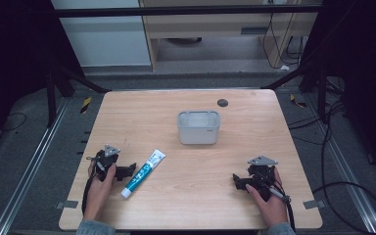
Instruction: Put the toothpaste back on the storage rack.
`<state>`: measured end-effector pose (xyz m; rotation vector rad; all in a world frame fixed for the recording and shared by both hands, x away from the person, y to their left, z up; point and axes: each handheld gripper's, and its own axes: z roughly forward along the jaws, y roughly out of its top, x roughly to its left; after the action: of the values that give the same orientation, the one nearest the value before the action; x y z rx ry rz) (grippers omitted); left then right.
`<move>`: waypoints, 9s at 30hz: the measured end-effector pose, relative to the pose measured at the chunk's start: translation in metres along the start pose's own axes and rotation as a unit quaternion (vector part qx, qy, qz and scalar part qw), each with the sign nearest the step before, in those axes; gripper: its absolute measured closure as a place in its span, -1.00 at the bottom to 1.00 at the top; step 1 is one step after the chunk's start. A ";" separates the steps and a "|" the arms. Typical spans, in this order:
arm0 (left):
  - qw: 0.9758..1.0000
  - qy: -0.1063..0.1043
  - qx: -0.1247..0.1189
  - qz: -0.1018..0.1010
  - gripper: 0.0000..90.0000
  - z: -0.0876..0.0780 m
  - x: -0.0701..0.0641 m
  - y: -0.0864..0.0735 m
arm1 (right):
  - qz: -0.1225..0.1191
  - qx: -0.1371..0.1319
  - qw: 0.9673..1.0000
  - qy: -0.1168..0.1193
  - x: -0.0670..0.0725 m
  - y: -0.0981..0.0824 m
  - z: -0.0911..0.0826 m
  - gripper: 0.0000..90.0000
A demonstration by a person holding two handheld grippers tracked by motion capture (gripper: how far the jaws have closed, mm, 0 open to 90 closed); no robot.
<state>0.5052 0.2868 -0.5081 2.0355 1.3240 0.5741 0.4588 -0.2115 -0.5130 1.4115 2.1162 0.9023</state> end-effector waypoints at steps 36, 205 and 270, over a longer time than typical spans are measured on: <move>0.997 0.064 -0.039 0.026 -0.93 -0.064 -0.017 0.015 | -0.002 -0.001 1.000 -0.003 0.000 -0.001 0.000 -0.99; 0.997 -0.015 -0.013 0.077 0.83 -0.102 -0.063 0.134 | -0.003 0.002 1.000 0.013 -0.001 -0.005 -0.006 -0.99; 0.985 -0.054 -0.122 0.108 0.84 -0.127 -0.120 0.222 | -0.010 0.000 1.000 0.008 -0.001 -0.005 -0.005 -0.99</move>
<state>0.5157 0.1466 -0.2632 1.9879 0.9262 0.6767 0.4524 -0.2156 -0.5132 1.3846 2.1385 0.9098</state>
